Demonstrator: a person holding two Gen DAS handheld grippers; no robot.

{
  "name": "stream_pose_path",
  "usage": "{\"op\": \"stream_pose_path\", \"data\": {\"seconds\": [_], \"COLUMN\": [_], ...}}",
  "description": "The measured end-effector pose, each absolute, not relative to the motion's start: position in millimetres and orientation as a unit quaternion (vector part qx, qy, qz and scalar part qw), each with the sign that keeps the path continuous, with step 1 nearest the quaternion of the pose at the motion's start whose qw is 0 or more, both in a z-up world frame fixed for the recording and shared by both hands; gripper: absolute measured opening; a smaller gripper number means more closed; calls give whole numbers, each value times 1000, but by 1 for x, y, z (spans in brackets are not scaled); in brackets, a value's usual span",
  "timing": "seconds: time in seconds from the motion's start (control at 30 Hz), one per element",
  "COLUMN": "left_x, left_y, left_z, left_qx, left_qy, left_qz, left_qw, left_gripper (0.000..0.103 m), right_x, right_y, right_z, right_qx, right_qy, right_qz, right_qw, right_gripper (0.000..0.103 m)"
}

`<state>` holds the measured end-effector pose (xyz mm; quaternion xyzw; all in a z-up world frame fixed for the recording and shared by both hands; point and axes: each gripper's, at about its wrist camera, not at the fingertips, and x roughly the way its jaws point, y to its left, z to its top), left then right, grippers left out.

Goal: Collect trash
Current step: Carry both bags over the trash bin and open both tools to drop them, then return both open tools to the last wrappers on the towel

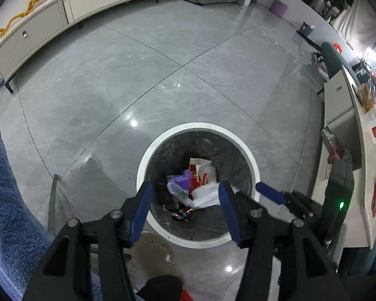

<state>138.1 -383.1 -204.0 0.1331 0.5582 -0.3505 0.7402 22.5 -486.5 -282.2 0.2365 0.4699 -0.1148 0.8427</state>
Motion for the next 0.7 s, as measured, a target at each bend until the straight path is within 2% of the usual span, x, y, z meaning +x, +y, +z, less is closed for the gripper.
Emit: {"op": "stream_pose_path", "data": {"seconds": [0.13, 0.27, 0.4, 0.7], "left_x": [135, 128, 118, 86], "left_y": [-375, -358, -328, -237], "left_z": [-193, -168, -140, -96], "left_qx": [115, 101, 88, 87], "left_qy": [553, 514, 468, 427], "left_qz": [-354, -353, -348, -310], "left_qw": [746, 775, 807, 845], "left_gripper": [52, 52, 52, 52], "right_x": [16, 6, 0, -7], "right_y": [-483, -482, -472, -422], "right_z": [-273, -253, -228, -167], "right_qx": [233, 236, 231, 200], "right_qy": [463, 445, 425, 377], "right_qz": [-117, -121, -117, -78], "right_qw": [847, 855, 868, 901], "right_gripper": [43, 43, 46, 47]}}
